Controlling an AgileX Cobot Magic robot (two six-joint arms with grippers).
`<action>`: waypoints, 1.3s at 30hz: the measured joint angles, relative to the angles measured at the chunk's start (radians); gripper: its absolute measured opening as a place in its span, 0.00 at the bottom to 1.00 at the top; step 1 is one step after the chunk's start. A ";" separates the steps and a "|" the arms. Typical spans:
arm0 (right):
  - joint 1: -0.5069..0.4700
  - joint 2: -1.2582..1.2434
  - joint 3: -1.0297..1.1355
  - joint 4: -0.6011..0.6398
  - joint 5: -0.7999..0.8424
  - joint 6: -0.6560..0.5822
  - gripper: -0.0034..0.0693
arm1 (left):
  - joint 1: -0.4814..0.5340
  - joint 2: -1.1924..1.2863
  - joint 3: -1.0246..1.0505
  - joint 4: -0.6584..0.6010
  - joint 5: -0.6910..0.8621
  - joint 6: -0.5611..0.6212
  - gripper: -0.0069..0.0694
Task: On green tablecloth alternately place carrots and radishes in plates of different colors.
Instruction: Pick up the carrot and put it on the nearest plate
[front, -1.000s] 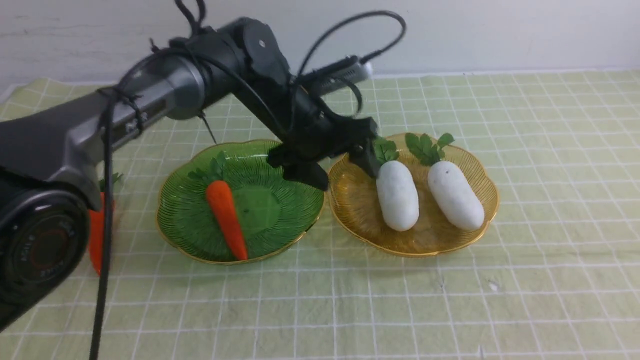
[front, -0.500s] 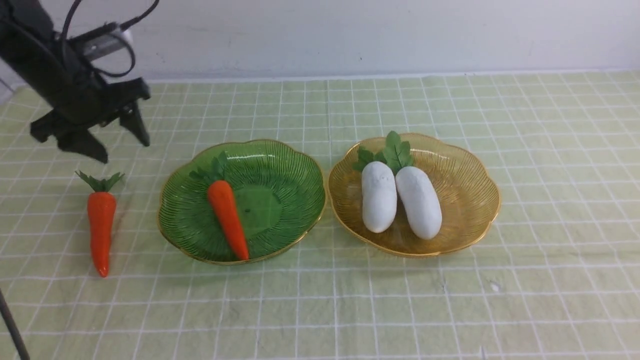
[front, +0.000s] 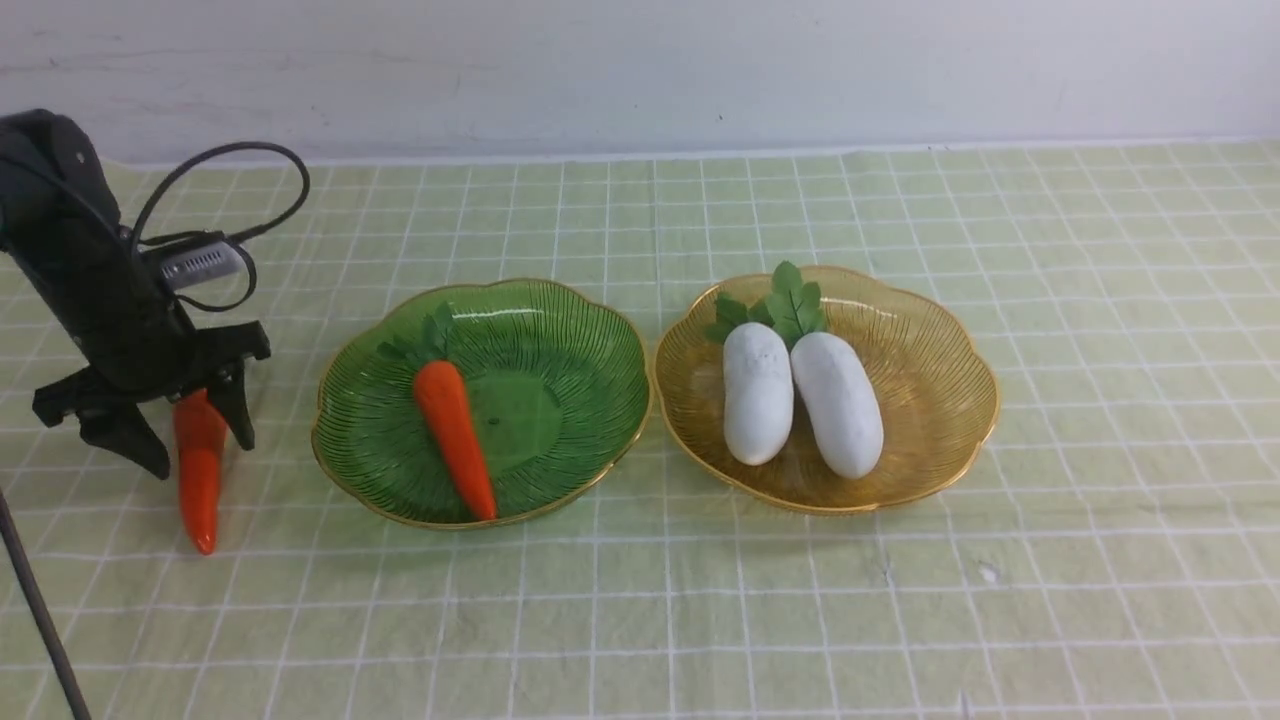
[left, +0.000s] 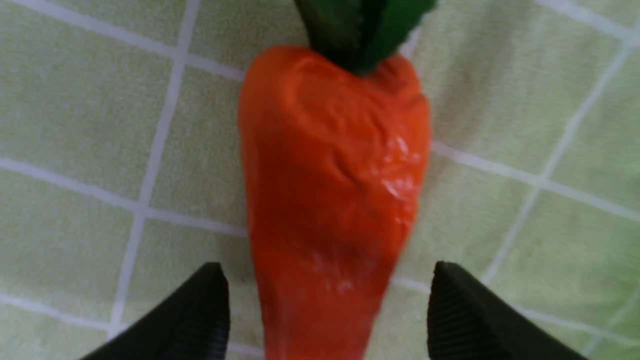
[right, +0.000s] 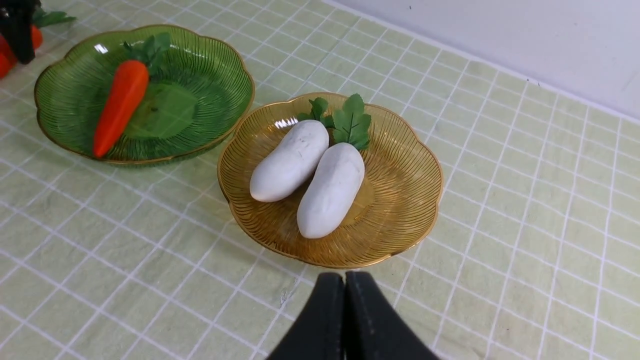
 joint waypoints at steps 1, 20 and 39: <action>0.000 0.000 0.000 0.000 0.000 0.000 0.03 | 0.000 0.005 0.000 0.002 -0.001 0.000 0.67; 0.000 0.000 0.000 0.000 -0.011 0.003 0.03 | -0.120 -0.293 0.122 -0.102 0.003 0.009 0.37; 0.000 0.000 0.000 0.007 -0.011 0.003 0.03 | -0.315 -0.215 0.122 -0.117 -0.092 -0.043 0.77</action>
